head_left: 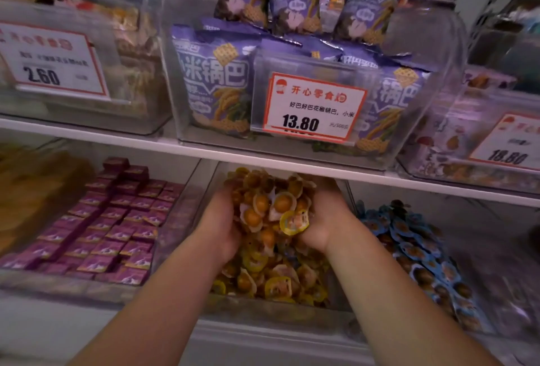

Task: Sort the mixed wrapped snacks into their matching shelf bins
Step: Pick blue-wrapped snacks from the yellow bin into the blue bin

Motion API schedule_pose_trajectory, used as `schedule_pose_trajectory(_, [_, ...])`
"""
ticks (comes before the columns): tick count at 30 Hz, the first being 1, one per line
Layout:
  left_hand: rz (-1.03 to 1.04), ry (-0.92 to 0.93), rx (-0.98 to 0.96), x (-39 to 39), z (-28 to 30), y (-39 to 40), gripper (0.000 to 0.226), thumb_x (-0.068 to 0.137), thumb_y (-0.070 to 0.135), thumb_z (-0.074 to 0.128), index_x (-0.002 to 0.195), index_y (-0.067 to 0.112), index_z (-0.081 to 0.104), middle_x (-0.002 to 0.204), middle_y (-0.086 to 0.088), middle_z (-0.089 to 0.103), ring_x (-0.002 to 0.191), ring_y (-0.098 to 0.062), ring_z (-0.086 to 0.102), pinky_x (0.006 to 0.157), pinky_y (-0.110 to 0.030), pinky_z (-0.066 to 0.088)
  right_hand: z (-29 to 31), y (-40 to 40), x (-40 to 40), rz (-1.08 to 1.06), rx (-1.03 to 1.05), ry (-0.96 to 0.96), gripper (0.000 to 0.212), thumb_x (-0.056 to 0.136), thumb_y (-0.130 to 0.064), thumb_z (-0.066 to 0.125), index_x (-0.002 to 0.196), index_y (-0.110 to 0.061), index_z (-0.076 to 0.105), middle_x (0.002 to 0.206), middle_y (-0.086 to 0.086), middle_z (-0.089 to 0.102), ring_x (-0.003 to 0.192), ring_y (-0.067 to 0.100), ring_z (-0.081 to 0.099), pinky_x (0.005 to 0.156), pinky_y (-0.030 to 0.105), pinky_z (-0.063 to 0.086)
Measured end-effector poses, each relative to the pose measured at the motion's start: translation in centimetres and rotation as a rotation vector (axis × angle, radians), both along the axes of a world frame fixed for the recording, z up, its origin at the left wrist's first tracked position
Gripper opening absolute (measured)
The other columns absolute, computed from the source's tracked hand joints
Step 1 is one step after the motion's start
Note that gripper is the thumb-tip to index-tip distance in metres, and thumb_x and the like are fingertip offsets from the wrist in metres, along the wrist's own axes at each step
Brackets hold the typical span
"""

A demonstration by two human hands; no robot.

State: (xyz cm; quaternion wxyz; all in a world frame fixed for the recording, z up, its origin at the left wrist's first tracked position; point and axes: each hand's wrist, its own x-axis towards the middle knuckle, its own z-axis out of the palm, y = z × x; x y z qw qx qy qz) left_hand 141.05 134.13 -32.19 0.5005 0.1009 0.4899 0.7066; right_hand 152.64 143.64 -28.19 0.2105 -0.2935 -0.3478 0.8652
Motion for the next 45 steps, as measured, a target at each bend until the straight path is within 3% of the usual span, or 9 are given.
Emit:
schedule_pose_trajectory(5, [0.037,0.283,-0.157,0.3,0.4,-1.5,0.04,0.093,0.041,0.05,0.091,0.012,0.077,0.091,-0.014,0.075,0.066,-0.025,0.067,0.058,-0.026,0.053,-0.5,-0.5,2.1,-0.043,0.225,-0.332,0.035,0.096,-0.033,0.049,0.101,-0.006,0.069,0.098,0.016,0.072,0.08,0.029,0.065,0.071,0.034,0.05])
schedule_pose_trajectory(9, [0.059,0.841,-0.3,0.5,-0.7,-2.6,0.028,0.091,0.029,0.064,0.118,0.021,0.067,0.096,-0.001,0.07,0.08,-0.012,0.066,0.064,-0.018,0.052,-1.9,-0.6,3.9,-0.02,0.56,-0.689,0.028,0.093,-0.031,0.055,0.095,-0.012,0.076,0.088,0.006,0.077,0.079,0.019,0.071,0.067,0.028,0.055])
schedule_pose_trajectory(14, [-0.322,1.742,-0.333,0.8,-2.7,-3.3,0.043,0.092,0.033,0.056,0.135,0.03,0.056,0.128,0.002,0.057,0.119,-0.021,0.053,0.099,-0.038,0.045,-2.7,-0.6,3.7,0.251,1.106,-1.061,0.025,0.095,-0.02,0.052,0.072,-0.014,0.061,0.075,0.005,0.058,0.072,0.021,0.057,0.054,0.024,0.039])
schedule_pose_trajectory(20, [-0.399,1.798,-0.527,1.5,-2.9,-2.6,0.044,0.093,0.052,0.053,0.133,0.032,0.054,0.126,-0.001,0.055,0.11,-0.026,0.06,0.09,-0.038,0.05,-4.1,-0.1,2.5,0.468,1.223,-1.291,0.039,0.092,-0.013,0.05,0.13,-0.014,0.059,0.127,0.013,0.061,0.111,0.032,0.062,0.085,0.03,0.051])
schedule_pose_trajectory(28, [-0.39,1.768,-0.537,1.6,-3.2,-2.0,0.029,0.092,0.039,0.058,0.119,0.034,0.065,0.112,0.001,0.07,0.105,-0.024,0.064,0.086,-0.039,0.053,-5.4,1.0,1.9,0.253,0.958,-1.071,0.036,0.095,-0.021,0.048,0.129,-0.023,0.061,0.126,0.005,0.062,0.085,0.016,0.055,0.073,0.019,0.045])
schedule_pose_trajectory(34, [-0.194,1.383,-0.517,0.6,-3.4,-2.0,0.007,0.093,0.034,0.058,0.087,0.032,0.061,0.086,0.008,0.068,0.081,-0.015,0.064,0.07,-0.032,0.053,-4.4,0.8,1.1,0.299,0.761,-1.086,0.052,0.102,-0.031,0.039,0.15,-0.01,0.04,0.153,0.016,0.041,0.137,0.034,0.042,0.112,0.039,0.038])
schedule_pose_trajectory(38, [-0.283,1.255,-0.546,0.7,-3.5,-1.3,0.005,0.092,0.029,0.053,0.092,0.033,0.056,0.091,0.005,0.066,0.086,-0.019,0.064,0.066,-0.03,0.045,-3.9,0.9,1.0,0.164,0.58,-0.985,0.042,0.101,-0.028,0.038,0.132,-0.009,0.059,0.135,0.019,0.059,0.121,0.034,0.056,0.104,0.044,0.047])
schedule_pose_trajectory(42, [-0.33,1.183,-0.546,0.8,-3.3,-1.0,0.037,0.089,0.031,0.056,0.124,0.036,0.046,0.1,0.005,0.064,0.083,-0.016,0.062,0.063,-0.028,0.044,-4.8,0.2,0.1,0.018,0.25,-0.728,0.038,0.09,-0.034,0.045,0.068,-0.017,0.071,0.07,0.009,0.072,0.065,0.025,0.065,0.056,0.028,0.052])
schedule_pose_trajectory(45, [-0.257,1.071,-0.438,1.1,-3.2,-1.2,0.048,0.086,0.026,0.069,0.13,0.032,0.051,0.108,0.005,0.062,0.095,-0.018,0.065,0.075,-0.025,0.05,-5.0,-0.5,-1.2,-0.009,0.173,-0.607,0.038,0.086,-0.039,0.048,0.072,-0.015,0.075,0.078,0.013,0.074,0.074,0.029,0.068,0.07,0.034,0.058])
